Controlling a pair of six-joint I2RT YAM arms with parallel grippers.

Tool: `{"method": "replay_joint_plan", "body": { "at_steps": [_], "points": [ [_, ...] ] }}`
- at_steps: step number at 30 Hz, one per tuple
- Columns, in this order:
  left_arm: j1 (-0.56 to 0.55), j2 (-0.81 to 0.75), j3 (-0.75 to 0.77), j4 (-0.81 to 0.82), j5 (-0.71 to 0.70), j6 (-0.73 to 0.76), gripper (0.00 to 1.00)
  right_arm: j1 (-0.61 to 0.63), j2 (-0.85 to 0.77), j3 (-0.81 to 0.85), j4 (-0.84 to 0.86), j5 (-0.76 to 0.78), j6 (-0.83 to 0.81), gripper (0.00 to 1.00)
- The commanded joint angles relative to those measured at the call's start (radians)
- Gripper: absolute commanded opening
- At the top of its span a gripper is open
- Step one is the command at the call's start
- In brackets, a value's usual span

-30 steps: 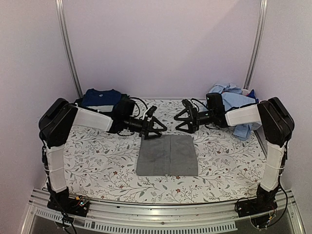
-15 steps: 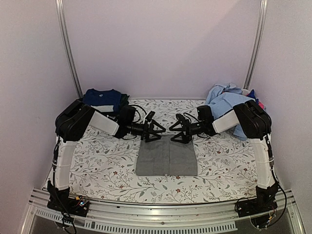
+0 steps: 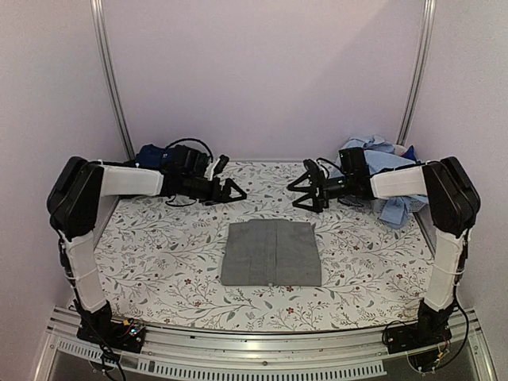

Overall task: Fold and stack the mixed laundry pile
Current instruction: Smooth out the square-folded shirt at the center of the board, then pick up the square-folded shirt from the center of the board.

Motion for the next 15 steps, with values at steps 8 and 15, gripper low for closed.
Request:
{"method": "replay_joint_plan", "body": {
  "at_steps": [8, 15],
  "points": [
    [-0.516, -0.222, -0.057, -0.284, -0.606, 0.505, 0.89, -0.093, -0.37, -0.266, -0.412, 0.163, -0.196, 0.9],
    [-0.732, -0.01, 0.086, -0.298, -0.689, 0.61, 0.62, -0.107, -0.466, -0.382, -0.475, 0.24, -0.191, 0.93]
  ]
}}
